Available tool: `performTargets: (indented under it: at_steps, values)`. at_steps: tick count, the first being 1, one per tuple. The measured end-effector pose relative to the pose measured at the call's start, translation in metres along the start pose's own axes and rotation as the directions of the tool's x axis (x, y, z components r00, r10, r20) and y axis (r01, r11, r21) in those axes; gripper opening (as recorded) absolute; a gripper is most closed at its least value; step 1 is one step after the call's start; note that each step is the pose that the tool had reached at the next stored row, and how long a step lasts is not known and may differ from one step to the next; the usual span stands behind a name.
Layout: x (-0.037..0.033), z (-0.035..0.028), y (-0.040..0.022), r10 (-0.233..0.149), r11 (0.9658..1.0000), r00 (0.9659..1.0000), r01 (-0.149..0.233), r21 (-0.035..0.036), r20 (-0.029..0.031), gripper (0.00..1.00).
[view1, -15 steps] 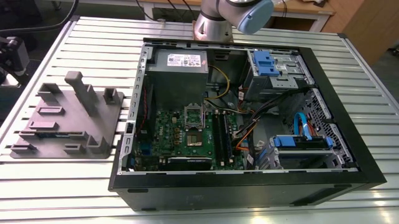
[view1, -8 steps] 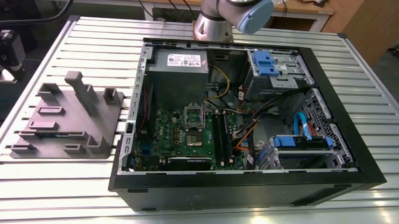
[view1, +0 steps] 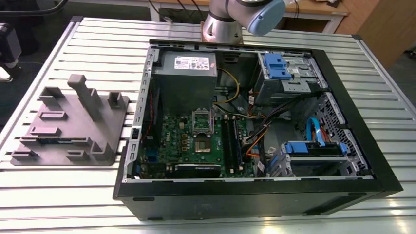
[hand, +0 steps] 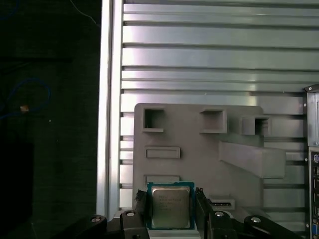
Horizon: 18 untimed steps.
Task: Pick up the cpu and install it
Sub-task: 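Pick up the cpu and move it towards the insertion slot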
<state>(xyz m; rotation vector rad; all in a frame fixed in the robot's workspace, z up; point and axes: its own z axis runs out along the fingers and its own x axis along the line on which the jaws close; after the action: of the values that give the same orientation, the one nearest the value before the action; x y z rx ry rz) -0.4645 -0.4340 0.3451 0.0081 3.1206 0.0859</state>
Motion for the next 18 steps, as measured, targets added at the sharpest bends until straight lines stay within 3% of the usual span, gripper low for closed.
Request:
performTargets:
  at_steps: [6, 18]
  values:
    - [-0.0002, -0.0072, 0.0004, 0.0, 1.0, 1.0, 0.0, 0.0, 0.0, 0.47]
    - [-0.003, -0.0077, 0.0004, 0.0, 1.0, 1.0, 0.0, -0.0001, -0.0001, 0.47]
